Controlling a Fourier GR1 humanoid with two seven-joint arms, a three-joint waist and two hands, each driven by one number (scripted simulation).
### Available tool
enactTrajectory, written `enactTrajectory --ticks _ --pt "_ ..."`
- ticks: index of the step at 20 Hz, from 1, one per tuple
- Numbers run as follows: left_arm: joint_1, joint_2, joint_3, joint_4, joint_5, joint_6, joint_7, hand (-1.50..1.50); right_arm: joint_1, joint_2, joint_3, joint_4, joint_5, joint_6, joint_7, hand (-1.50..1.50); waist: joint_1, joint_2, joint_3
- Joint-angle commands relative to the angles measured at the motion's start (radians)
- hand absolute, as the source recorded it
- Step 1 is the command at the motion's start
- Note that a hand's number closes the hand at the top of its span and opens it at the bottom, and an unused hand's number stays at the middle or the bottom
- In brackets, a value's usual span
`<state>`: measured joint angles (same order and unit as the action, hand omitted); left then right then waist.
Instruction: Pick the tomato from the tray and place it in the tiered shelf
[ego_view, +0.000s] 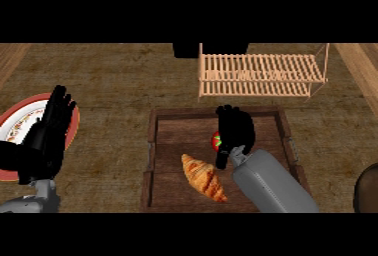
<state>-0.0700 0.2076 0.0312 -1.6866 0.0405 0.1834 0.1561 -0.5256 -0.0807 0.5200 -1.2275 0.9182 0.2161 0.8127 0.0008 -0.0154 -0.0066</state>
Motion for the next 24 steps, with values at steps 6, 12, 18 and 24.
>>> enactTrajectory --ticks 6,12,18,24 --pt "-0.040 0.002 0.039 0.036 -0.006 -0.015 0.007 0.00 0.219 0.022 0.063 -0.127 0.086 -0.077 -0.040 1.50 -0.009 0.015 0.007" --pt "0.007 -0.032 0.008 0.027 -0.033 -0.015 -0.023 0.00 0.280 0.054 0.029 -0.365 0.021 -0.014 -0.014 1.50 -0.007 0.013 0.006" --pt "-0.039 -0.032 0.017 0.015 -0.026 -0.004 0.034 0.00 0.164 0.080 0.030 -0.550 -0.044 -0.131 0.134 1.50 -0.007 0.012 0.007" --pt "0.003 -0.036 0.010 -0.016 -0.030 -0.009 0.026 0.00 0.091 0.080 -0.062 -0.803 0.054 -0.107 0.324 1.50 -0.013 0.008 0.006"
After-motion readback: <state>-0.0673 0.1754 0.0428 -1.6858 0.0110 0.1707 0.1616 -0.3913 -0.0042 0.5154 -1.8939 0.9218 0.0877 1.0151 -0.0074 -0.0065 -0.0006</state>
